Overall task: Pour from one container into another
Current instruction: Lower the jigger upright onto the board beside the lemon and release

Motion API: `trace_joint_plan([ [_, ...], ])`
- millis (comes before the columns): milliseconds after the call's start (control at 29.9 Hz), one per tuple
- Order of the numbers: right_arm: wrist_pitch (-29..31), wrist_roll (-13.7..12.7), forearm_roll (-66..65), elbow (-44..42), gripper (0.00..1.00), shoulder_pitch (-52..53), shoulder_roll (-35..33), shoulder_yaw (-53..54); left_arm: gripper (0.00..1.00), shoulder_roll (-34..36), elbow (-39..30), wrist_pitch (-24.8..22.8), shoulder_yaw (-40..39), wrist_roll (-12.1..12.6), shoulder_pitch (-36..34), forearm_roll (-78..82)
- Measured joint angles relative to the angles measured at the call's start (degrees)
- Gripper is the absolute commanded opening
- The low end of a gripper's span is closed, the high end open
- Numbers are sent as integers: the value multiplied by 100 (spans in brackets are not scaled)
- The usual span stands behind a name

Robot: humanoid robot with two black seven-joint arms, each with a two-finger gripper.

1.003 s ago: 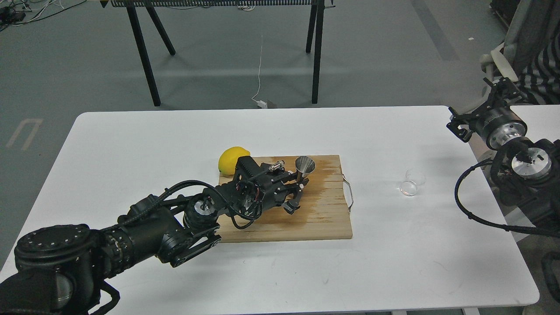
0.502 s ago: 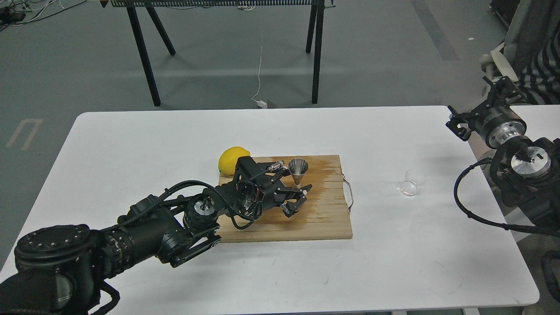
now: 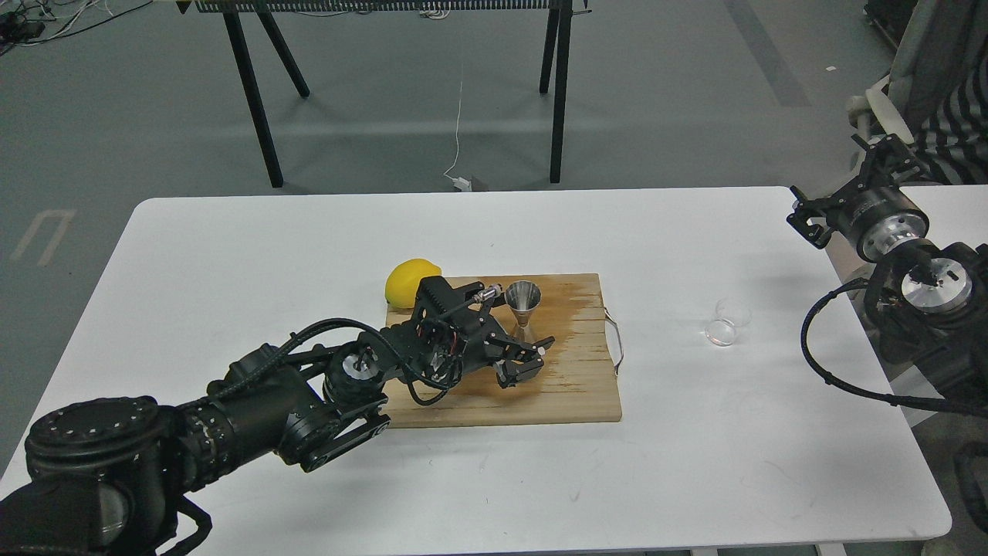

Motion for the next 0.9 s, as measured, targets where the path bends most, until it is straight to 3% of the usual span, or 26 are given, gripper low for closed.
trace_joint_plan([
  [903, 1, -2, 0, 10, 99, 48, -9, -8, 95, 0, -25, -16, -68, -151, -33, -163],
])
